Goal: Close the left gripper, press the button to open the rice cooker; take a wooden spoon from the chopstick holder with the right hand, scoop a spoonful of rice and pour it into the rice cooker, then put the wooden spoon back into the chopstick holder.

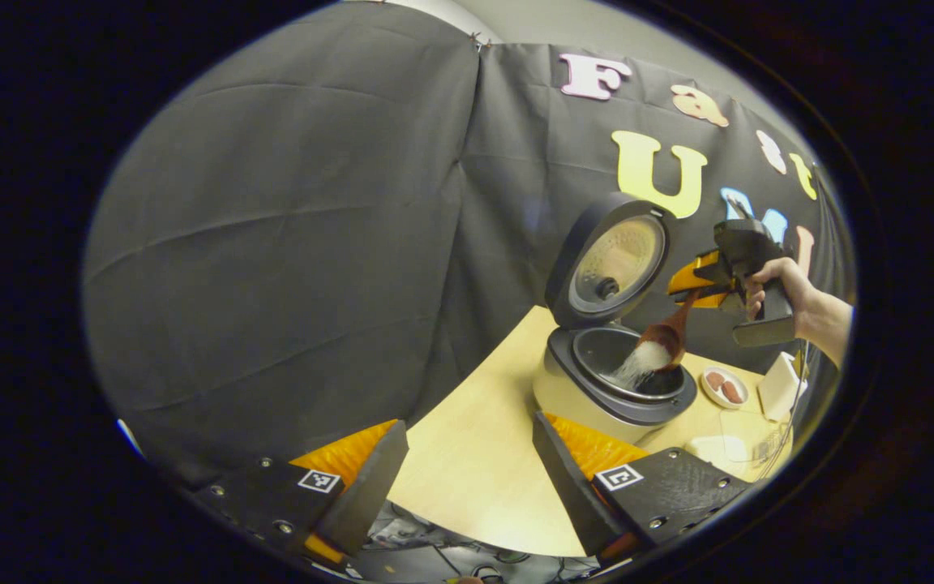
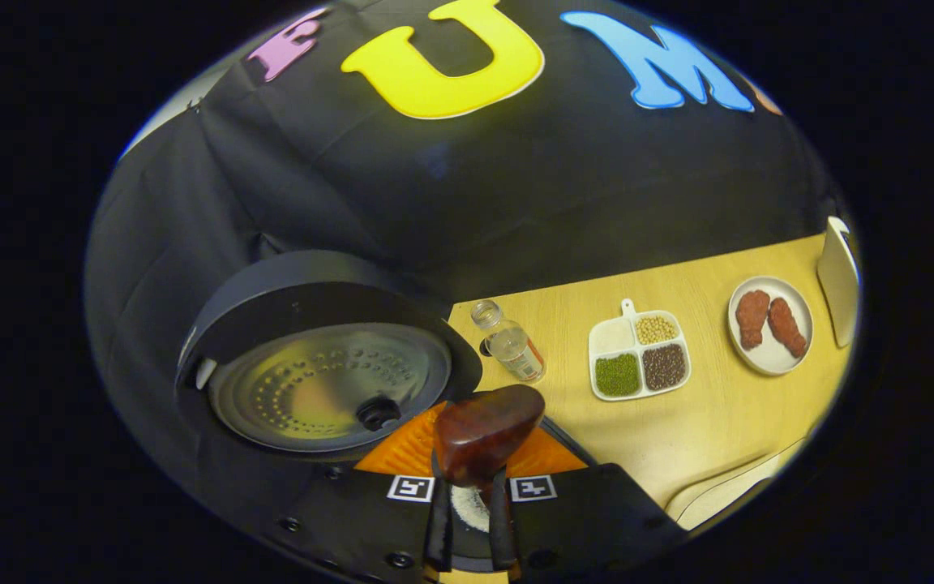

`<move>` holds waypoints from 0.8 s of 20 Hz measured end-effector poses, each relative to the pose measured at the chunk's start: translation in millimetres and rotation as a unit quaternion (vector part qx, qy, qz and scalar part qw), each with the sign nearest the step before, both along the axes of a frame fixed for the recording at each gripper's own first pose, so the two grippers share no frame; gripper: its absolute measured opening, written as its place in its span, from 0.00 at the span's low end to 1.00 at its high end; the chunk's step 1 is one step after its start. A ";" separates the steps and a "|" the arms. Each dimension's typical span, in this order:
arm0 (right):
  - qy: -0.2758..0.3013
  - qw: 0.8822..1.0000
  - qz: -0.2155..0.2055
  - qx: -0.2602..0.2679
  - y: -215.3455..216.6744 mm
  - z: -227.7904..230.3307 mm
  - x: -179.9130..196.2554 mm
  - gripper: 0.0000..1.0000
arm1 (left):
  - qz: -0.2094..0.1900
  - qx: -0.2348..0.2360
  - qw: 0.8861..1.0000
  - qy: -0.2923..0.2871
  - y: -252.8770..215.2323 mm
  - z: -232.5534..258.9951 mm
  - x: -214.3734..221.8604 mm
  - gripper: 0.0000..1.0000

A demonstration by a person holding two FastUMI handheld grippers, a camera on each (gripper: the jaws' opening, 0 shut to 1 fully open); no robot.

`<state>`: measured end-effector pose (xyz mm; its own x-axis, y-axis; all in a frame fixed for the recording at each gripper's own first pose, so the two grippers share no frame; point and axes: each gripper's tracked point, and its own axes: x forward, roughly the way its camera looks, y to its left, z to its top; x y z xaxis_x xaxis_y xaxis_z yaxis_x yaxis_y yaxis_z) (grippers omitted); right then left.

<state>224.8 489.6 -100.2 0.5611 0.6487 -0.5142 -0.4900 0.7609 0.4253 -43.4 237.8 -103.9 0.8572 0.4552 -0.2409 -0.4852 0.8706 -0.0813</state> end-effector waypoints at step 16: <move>-0.102 0.991 0.071 -0.045 33.8 14.4 -23.0 0.20 | 0.000 0.002 1.000 0.012 -7.9 -7.4 -14.9 0.98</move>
<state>201.8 523.4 -85.7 0.5662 0.6854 -0.4579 -0.6637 0.7085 0.2399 -58.2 229.8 -111.3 0.8512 0.4563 -0.2593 -0.4872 0.8707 -0.0672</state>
